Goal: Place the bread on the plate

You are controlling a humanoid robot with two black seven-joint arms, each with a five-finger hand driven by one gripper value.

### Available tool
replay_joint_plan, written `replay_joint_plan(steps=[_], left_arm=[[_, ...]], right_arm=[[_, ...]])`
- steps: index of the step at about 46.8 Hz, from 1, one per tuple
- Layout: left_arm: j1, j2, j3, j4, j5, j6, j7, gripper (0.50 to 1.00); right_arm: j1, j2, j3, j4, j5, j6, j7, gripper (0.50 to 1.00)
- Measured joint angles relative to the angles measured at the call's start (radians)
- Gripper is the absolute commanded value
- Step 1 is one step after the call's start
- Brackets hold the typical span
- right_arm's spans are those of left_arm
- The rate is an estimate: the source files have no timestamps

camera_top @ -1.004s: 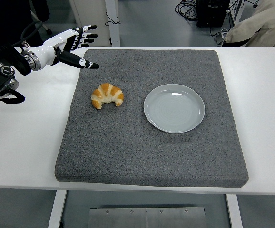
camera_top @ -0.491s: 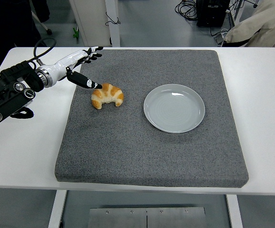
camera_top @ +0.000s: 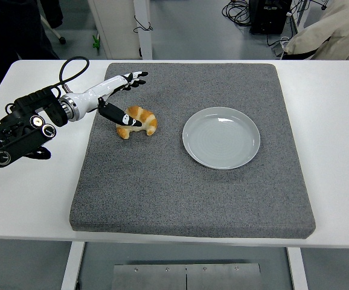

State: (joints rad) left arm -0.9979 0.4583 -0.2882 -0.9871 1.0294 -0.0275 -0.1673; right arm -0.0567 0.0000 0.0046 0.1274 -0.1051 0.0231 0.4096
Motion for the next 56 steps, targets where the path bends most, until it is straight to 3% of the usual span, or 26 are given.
replay_joint_plan(steps=[20, 39, 48, 56], left_arm=[[-0.026, 0.010, 0.097, 0.013, 0.001, 0.009, -0.014, 0.974], [-0.028, -0.002, 0.132, 0.025, 0.023, 0.093, -0.004, 0.972], [-0.027, -0.031, 0.167, 0.043, 0.024, 0.149, -0.004, 0.972], [-0.022, -0.066, 0.168, 0.072, 0.051, 0.161, -0.004, 0.968]], right_arm=[[0.000, 0.000, 0.000, 0.000, 0.001, 0.000, 0.000, 1.000], [0.000, 0.000, 0.000, 0.000, 0.001, 0.000, 0.000, 1.000], [0.000, 0.000, 0.000, 0.000, 0.000, 0.000, 0.000, 1.000], [0.000, 0.000, 0.000, 0.000, 0.000, 0.000, 0.000, 1.000]])
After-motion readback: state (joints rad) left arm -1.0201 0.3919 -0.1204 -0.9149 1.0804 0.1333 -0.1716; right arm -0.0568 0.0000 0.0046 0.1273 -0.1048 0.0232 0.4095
